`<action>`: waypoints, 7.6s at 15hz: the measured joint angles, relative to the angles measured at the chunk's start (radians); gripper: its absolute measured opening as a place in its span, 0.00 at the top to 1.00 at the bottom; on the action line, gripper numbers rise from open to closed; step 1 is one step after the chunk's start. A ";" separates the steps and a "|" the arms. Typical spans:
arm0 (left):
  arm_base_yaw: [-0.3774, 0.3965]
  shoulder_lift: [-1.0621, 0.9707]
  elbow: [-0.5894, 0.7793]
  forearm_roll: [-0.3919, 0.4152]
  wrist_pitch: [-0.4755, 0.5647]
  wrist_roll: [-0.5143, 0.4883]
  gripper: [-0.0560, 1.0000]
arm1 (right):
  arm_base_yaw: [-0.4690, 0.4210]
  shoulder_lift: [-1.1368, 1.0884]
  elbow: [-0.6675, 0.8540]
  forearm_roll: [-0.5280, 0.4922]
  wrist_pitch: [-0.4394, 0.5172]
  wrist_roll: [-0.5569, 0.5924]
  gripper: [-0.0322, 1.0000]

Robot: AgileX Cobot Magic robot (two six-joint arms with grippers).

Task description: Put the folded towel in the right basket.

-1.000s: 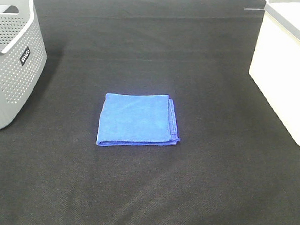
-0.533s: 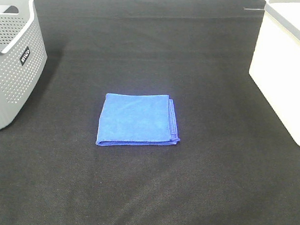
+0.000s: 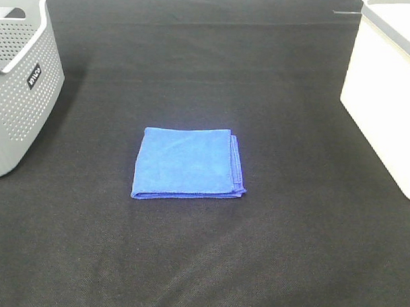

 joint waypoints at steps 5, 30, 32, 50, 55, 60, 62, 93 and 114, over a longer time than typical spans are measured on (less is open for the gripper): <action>0.000 0.000 0.000 0.000 0.000 0.000 0.02 | 0.000 0.000 0.000 0.000 0.000 0.000 0.03; -0.018 0.000 0.000 0.000 0.000 0.000 0.02 | 0.000 0.000 0.000 0.000 0.000 0.000 0.03; -0.018 0.000 0.000 0.000 0.000 0.000 0.02 | 0.000 0.000 0.000 -0.004 0.000 0.000 0.03; -0.018 0.000 0.000 0.000 0.000 0.000 0.02 | 0.094 1.704 -0.870 0.552 -0.149 -0.219 0.05; -0.018 0.000 0.000 0.000 0.000 0.000 0.02 | 0.109 2.107 -0.893 0.873 -0.278 -0.404 0.05; -0.018 0.000 0.000 0.000 0.000 0.000 0.02 | 0.108 2.221 -0.927 0.957 -0.355 -0.452 0.05; -0.018 0.000 0.000 0.000 0.000 0.000 0.02 | 0.109 2.245 -0.953 0.973 -0.354 -0.443 0.05; -0.018 0.000 0.000 0.000 0.000 0.000 0.02 | -0.295 1.969 -1.761 0.295 0.108 -0.126 0.77; -0.018 0.000 0.000 0.005 0.000 0.000 0.02 | -0.245 1.289 -0.898 0.370 0.050 -0.272 0.03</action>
